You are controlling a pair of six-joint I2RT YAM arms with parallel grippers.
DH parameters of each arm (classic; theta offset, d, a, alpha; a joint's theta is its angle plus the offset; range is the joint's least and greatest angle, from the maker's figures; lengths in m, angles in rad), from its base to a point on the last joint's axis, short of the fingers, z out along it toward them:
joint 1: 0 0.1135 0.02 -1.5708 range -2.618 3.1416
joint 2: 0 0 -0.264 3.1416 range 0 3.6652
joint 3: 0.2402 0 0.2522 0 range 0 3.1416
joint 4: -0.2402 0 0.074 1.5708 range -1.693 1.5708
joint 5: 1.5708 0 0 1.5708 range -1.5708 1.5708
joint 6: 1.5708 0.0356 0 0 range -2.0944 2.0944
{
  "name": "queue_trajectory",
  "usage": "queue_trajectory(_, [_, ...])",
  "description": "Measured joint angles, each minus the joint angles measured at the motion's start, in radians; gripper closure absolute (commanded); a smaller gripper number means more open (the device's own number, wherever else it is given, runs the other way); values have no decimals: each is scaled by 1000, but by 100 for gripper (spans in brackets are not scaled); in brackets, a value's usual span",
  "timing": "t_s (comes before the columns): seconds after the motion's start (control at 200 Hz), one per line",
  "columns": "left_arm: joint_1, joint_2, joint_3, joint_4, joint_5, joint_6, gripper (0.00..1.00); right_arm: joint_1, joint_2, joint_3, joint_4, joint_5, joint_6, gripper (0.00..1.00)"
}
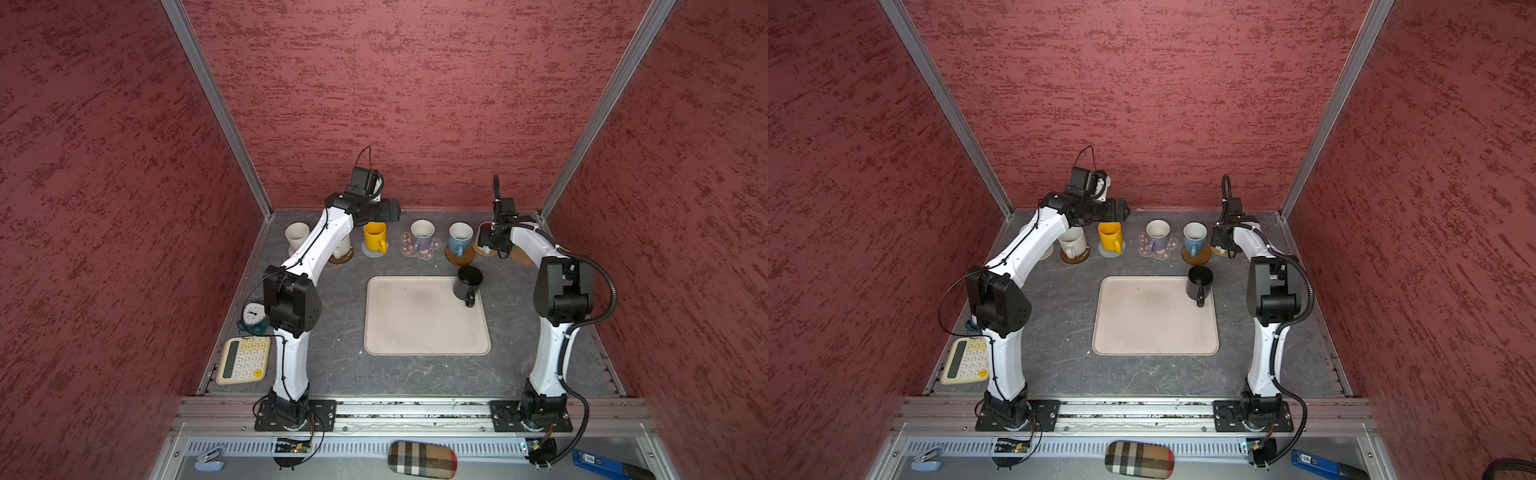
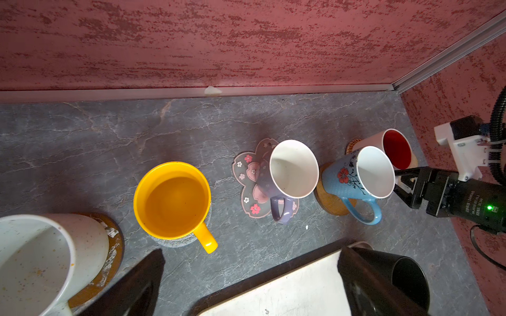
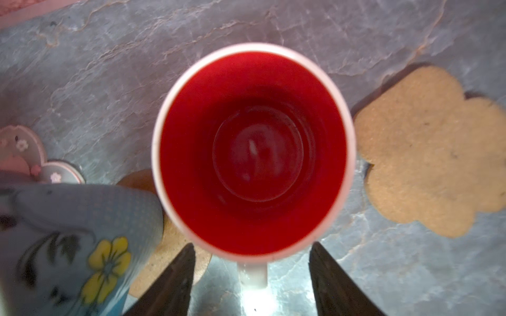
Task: Place cups on coasters
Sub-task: Place the cup on the coaster.
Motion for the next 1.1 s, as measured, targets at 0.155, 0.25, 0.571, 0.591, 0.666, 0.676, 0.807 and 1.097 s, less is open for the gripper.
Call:
queue_trajectory(0.155, [-17, -52, -29, 0, -7, 0, 1, 0, -62, -26, 17, -3, -7, 20])
queue_trajectory(0.25, [-26, -82, -46, 0, -14, 0, 0, 0, -116, -50, 23, -10, -12, 19])
queue_trajectory(0.571, [-47, -223, -171, 4, -27, 2, 1, 0, -364, -184, 61, -31, -18, 18])
queue_trajectory(0.591, [-45, -235, -184, 5, -23, -1, 1, 0, -381, -196, 62, -34, -18, 18])
queue_trajectory(0.666, [-37, -283, -240, 7, -16, -8, 1, 0, -441, -248, 76, -50, -16, 18])
queue_trajectory(0.676, [-35, -288, -247, 8, -16, -9, 0, 0, -448, -255, 77, -52, -14, 18])
queue_trajectory(0.807, [-29, -362, -340, 17, -16, -25, 1, 1, -538, -353, 87, -78, -5, 18])
queue_trajectory(1.097, [-104, -552, -541, 38, -50, -47, 0, 28, -765, -545, 99, -100, 29, 18])
